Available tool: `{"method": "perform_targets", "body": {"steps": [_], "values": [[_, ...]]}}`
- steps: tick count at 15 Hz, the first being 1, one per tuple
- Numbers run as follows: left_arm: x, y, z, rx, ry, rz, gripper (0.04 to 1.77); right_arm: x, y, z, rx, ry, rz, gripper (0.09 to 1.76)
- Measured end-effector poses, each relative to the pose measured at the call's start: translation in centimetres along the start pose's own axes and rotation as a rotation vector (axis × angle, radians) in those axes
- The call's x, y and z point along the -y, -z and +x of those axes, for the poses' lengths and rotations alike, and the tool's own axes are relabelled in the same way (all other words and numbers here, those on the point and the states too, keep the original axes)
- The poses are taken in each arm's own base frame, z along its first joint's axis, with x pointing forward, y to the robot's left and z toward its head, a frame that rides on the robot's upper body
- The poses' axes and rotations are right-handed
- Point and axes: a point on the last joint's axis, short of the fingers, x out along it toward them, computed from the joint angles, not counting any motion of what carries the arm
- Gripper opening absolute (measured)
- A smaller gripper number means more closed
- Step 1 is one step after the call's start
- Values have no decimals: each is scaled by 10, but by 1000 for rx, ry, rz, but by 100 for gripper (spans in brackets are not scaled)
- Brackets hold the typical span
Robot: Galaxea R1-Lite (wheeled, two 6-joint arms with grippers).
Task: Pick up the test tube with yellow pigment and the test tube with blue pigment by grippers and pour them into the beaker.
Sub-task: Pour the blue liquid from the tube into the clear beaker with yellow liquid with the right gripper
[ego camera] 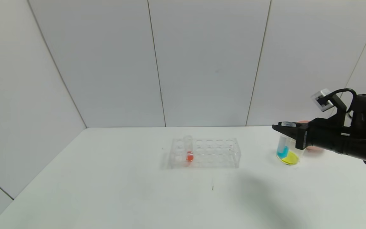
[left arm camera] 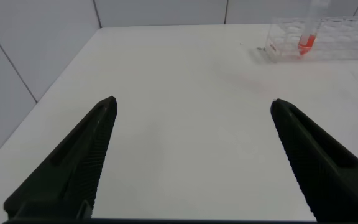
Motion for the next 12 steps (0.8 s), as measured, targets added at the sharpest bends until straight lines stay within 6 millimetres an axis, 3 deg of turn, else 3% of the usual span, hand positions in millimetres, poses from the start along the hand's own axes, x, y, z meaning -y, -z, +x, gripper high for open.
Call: {"method": "perform_targets", "body": {"steps": [5,12], "values": [[0,0,0,0,0,0,176,41,3,-28,-137,8,-23,55],[0,0,0,0,0,0,176,78,-30,-55,-429,-20,-134,55]]}}
